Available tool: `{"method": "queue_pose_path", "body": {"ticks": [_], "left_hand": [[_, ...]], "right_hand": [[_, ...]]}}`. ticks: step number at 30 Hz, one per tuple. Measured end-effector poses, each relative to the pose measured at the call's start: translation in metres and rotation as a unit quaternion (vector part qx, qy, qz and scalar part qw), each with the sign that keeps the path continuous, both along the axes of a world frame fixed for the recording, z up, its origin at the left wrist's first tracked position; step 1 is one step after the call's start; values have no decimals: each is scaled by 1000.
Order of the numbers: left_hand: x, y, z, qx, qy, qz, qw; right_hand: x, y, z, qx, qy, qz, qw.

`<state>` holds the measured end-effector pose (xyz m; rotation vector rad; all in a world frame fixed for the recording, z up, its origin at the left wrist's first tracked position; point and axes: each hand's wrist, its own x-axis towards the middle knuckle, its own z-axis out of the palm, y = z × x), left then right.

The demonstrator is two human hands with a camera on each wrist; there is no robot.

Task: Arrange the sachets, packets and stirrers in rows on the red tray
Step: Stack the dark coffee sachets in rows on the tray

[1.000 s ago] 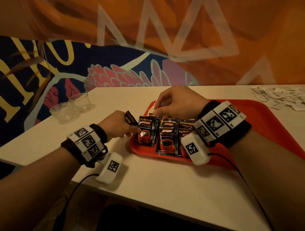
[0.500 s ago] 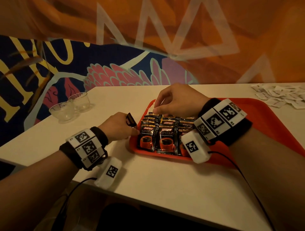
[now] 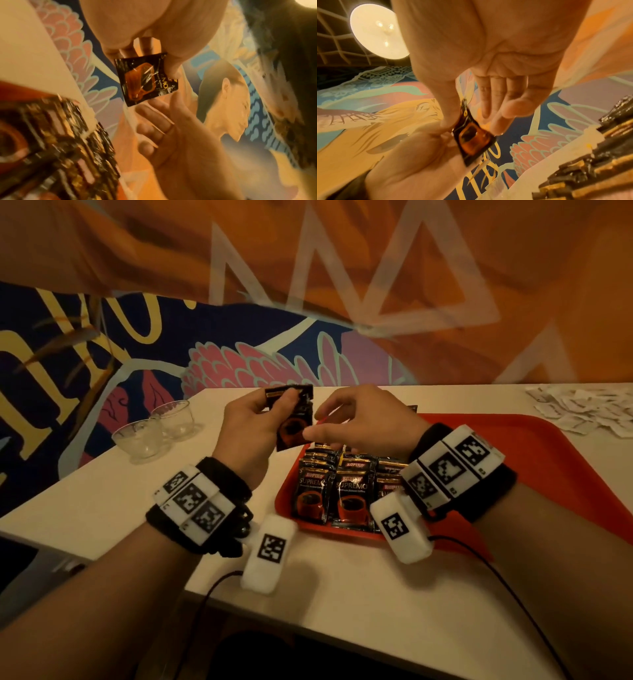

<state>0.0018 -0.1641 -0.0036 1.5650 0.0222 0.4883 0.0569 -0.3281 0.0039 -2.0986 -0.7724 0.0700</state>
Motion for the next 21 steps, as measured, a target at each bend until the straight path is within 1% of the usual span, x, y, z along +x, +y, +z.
{"method": "queue_pose_path", "body": {"ticks": [2, 3, 8, 14, 18, 21], "left_hand": [[0, -8, 3, -60, -4, -29, 998], [0, -11, 5, -77, -1, -43, 996], [1, -7, 12, -46, -11, -70, 996], [5, -1, 12, -88, 36, -32, 995], [7, -3, 12, -99, 58, -22, 993], [10, -3, 13, -92, 70, -3, 993]], "right_hand": [[-1, 2, -2, 36, -14, -13, 999], [-1, 2, -2, 51, -28, -22, 998], [1, -2, -1, 83, -83, -51, 992], [-5, 5, -1, 77, -113, -54, 989], [-6, 4, 1, 77, -120, -69, 987], [-9, 8, 1, 69, -124, -49, 989]]}}
